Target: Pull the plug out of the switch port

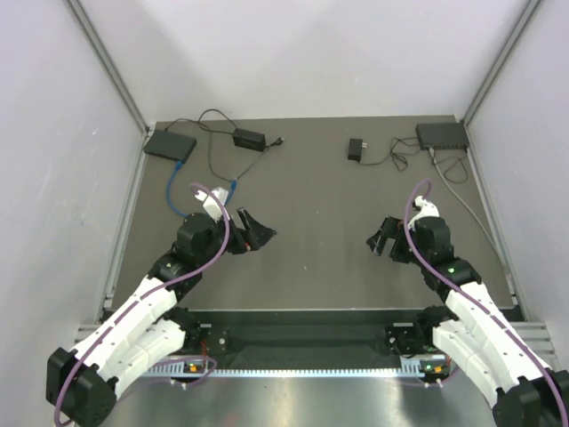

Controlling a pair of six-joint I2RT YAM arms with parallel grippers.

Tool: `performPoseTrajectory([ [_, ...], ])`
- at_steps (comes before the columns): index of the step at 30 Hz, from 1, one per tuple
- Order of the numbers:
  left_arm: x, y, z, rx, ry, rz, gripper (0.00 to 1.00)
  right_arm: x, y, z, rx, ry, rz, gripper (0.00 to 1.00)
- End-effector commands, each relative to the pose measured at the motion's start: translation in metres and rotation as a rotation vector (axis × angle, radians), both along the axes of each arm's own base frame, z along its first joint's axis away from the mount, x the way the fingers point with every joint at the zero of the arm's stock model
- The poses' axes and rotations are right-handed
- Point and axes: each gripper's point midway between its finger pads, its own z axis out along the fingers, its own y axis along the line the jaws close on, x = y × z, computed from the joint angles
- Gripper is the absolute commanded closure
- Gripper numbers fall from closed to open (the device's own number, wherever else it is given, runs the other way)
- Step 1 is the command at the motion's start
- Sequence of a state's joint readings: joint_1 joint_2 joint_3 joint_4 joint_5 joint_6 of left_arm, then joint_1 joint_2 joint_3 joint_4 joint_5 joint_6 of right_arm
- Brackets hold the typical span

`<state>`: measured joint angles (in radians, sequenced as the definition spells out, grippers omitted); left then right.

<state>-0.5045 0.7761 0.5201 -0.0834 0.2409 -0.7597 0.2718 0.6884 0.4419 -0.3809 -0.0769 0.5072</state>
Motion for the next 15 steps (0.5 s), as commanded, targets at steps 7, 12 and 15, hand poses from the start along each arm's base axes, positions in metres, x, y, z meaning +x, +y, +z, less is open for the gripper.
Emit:
performPoseTrajectory([
  [7,0.005,-0.002,0.026,-0.015,-0.082,-0.005,0.11,0.017,-0.007,0.035,-0.037,-0.081,-0.023,0.0],
  [12,0.006,-0.003,0.027,-0.011,-0.086,-0.01,0.11,0.025,-0.006,0.039,-0.058,-0.078,-0.013,0.0],
  [15,0.009,-0.004,0.028,0.001,-0.085,-0.013,0.11,0.033,-0.009,0.044,-0.083,-0.083,-0.026,0.0],
])
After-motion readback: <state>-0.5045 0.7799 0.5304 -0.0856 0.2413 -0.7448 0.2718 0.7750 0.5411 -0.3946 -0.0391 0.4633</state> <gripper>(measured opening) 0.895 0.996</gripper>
